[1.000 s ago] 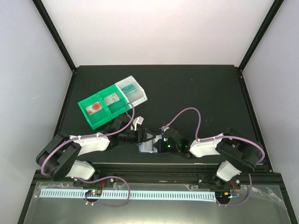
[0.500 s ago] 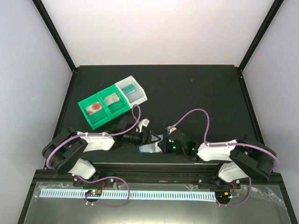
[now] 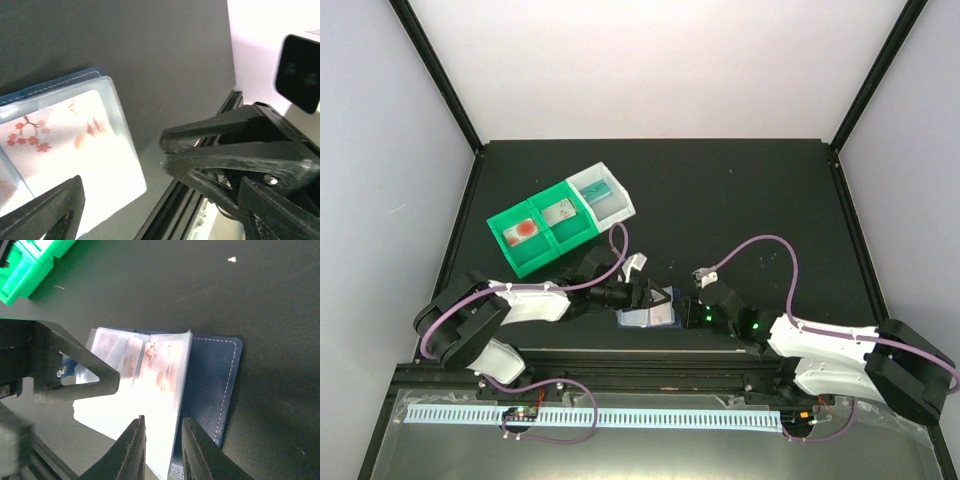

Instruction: Take the credit cards out of the card holder

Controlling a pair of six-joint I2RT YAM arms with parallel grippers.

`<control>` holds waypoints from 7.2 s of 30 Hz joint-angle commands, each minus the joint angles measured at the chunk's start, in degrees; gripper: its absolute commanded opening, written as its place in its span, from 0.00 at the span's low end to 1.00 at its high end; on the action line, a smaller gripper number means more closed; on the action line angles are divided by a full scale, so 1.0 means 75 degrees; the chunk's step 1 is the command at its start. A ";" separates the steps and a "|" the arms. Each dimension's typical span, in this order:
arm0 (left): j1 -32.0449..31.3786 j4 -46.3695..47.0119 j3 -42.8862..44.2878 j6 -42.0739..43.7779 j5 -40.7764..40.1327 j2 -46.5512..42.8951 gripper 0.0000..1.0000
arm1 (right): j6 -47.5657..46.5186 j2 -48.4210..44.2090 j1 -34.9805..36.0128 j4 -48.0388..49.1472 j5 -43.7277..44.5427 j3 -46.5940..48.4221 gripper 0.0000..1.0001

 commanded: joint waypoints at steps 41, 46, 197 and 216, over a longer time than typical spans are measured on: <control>0.0187 -0.0318 -0.0462 -0.0281 -0.1615 -0.0145 0.55 | -0.0018 0.2645 -0.0009 0.0719 -0.0439 0.0349 0.13; 0.0176 -0.0354 -0.0439 -0.0207 -0.1692 0.0111 0.54 | 0.0008 0.2616 -0.0006 0.0693 -0.0417 0.0308 0.13; -0.0457 -0.3019 -0.0749 0.1924 0.2284 -0.5611 0.02 | -0.2823 -0.1570 -0.0064 -0.2319 -0.5661 0.2238 0.06; -0.0457 -0.1976 -0.1635 -0.1261 -0.1830 -0.9034 0.81 | 0.0701 -0.3149 -0.0065 0.1247 -0.3432 0.1122 0.01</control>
